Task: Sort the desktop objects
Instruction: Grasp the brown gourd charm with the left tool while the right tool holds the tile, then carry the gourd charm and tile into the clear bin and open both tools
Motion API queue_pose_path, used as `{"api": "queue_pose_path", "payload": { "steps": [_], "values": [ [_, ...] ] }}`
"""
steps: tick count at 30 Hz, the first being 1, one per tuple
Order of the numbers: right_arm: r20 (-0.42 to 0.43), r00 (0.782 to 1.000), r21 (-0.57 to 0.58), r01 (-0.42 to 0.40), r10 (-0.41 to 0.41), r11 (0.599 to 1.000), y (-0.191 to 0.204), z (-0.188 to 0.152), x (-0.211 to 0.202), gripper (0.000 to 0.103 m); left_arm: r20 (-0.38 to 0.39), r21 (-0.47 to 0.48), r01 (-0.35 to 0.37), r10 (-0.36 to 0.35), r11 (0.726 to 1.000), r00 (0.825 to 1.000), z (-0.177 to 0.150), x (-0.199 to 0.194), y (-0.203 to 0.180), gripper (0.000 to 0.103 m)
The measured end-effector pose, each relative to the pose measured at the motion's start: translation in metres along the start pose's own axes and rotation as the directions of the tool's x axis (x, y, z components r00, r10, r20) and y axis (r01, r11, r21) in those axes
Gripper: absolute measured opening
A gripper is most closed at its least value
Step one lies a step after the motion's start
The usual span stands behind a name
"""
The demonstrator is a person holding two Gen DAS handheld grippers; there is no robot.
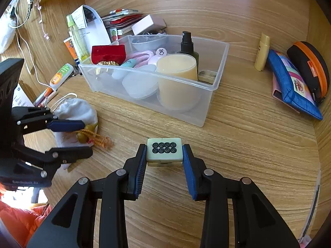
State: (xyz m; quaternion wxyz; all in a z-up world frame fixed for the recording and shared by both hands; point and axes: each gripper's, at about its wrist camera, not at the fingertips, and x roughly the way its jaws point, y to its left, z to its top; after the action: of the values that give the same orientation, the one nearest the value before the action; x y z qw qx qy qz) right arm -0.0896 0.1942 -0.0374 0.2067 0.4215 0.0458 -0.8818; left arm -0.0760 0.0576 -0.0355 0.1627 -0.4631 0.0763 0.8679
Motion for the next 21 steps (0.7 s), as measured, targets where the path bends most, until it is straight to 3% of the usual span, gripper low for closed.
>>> {"api": "queue_pose_path", "payload": {
  "steps": [4, 7, 8, 12, 15, 21],
  "values": [
    [0.0, 1.0, -0.003, -0.007, 0.006, 1.0, 0.002, 0.0, 0.001, 0.031, 0.009, 0.028, -0.056, 0.055, 0.998, 0.998, -0.003, 0.002, 0.0, 0.038],
    [0.0, 1.0, 0.002, -0.016, 0.016, 1.0, 0.002, 0.0, 0.002, 0.031, 0.017, 0.044, -0.095, 0.095, 0.994, 0.995, -0.004, 0.006, 0.001, 0.027],
    [-0.002, 1.0, 0.003, -0.022, 0.022, 1.0, 0.003, 0.0, 0.003, 0.031, 0.013, 0.047, -0.104, 0.104, 0.993, 0.994, -0.005, 0.008, 0.001, 0.019],
    [0.0, 1.0, -0.002, -0.025, 0.025, 1.0, 0.004, 0.001, 0.003, 0.031, 0.004, 0.055, -0.105, 0.105, 0.993, 0.994, -0.007, 0.01, 0.001, 0.019],
    [0.008, 1.0, -0.004, -0.027, 0.027, 1.0, 0.004, 0.005, 0.0, 0.031, 0.011, 0.029, -0.051, 0.051, 0.998, 0.999, -0.003, 0.004, 0.01, 0.019],
    [0.042, 0.999, -0.014, -0.024, 0.025, 1.0, 0.005, 0.017, -0.009, 0.031, 0.085, -0.041, -0.041, 0.044, 0.998, 0.995, 0.014, -0.022, 0.033, 0.019]
  ]
}}
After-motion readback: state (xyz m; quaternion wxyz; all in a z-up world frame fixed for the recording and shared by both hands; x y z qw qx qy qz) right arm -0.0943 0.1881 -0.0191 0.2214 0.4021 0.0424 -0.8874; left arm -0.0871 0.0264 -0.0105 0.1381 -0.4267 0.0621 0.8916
